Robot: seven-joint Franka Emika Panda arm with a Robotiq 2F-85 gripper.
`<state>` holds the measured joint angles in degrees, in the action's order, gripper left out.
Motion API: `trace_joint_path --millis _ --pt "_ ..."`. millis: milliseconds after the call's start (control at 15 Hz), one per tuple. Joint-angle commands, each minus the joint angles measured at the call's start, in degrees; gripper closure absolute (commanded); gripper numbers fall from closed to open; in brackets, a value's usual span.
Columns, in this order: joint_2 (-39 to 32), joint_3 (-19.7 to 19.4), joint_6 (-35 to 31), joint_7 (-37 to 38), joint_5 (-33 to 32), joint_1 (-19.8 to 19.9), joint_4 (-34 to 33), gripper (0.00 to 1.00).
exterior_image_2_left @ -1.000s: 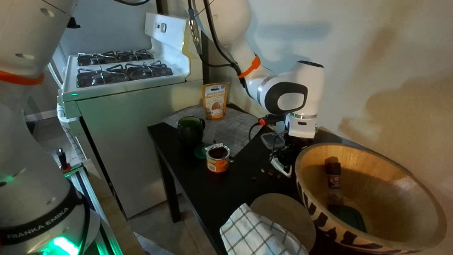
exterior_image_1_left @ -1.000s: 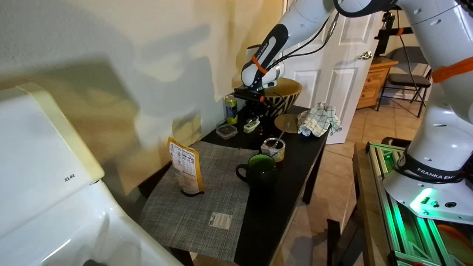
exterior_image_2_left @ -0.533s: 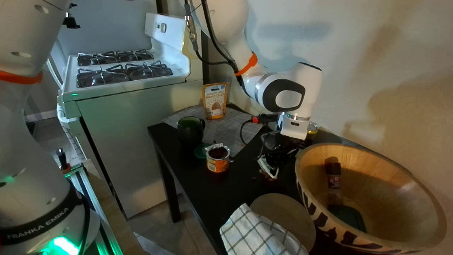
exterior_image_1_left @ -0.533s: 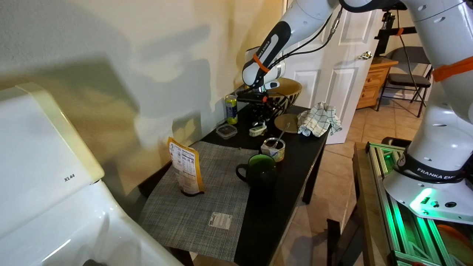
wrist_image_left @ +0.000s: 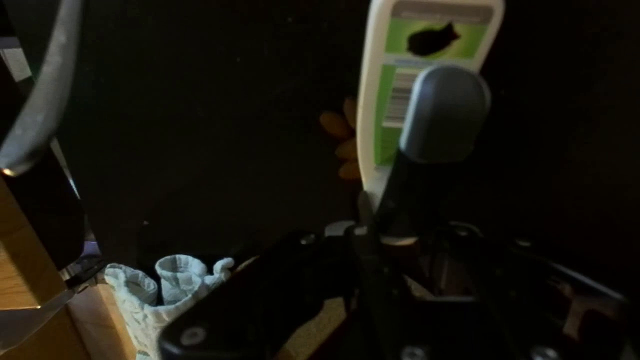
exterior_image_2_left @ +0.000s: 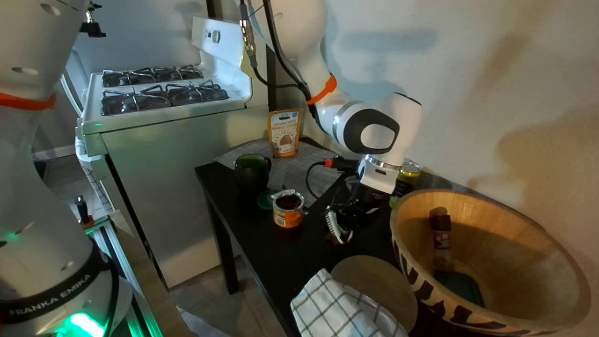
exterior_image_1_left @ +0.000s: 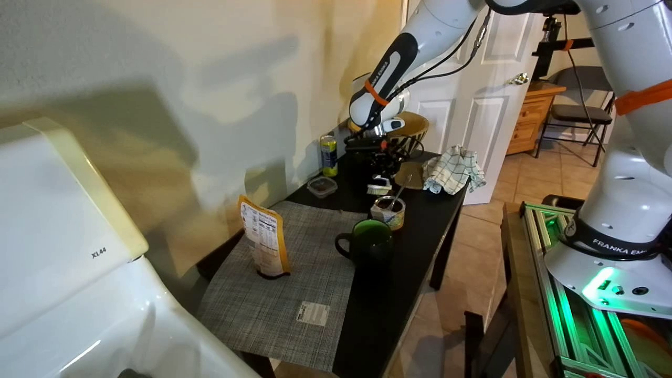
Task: Use the brush to sweep the contents on the table
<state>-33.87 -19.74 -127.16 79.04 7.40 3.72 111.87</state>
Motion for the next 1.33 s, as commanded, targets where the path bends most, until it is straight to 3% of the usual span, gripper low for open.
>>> trace_joint_path --millis 0,333,533,667,867,933,1000,1067,1200,1267 --pt "-1.0 2.5 -6.7 3.9 2.3 1.0 3.9 0.94" --pt "4.9 0.4 -14.7 5.8 -1.5 -2.0 10.5 0.94" --pt "7.8 -2.2 -16.8 9.9 -8.4 -6.2 13.1 0.94" --pt "9.8 -5.1 -15.3 16.2 -16.4 -10.1 13.2 0.94" --pt "12.3 -6.5 -6.3 23.1 -26.3 -12.9 9.9 0.94" --pt "13.2 -5.1 -2.7 22.3 -27.1 -11.7 8.7 0.94" --pt "10.8 -2.4 -6.9 21.3 -25.2 -8.8 8.9 0.94" --pt "11.7 -1.8 -5.6 21.5 -25.7 -8.6 8.4 0.76" --pt "11.6 -1.0 -5.6 21.4 -25.5 -7.7 8.3 0.76" --pt "10.3 -0.7 -4.9 20.5 -25.8 -7.4 7.4 0.94"
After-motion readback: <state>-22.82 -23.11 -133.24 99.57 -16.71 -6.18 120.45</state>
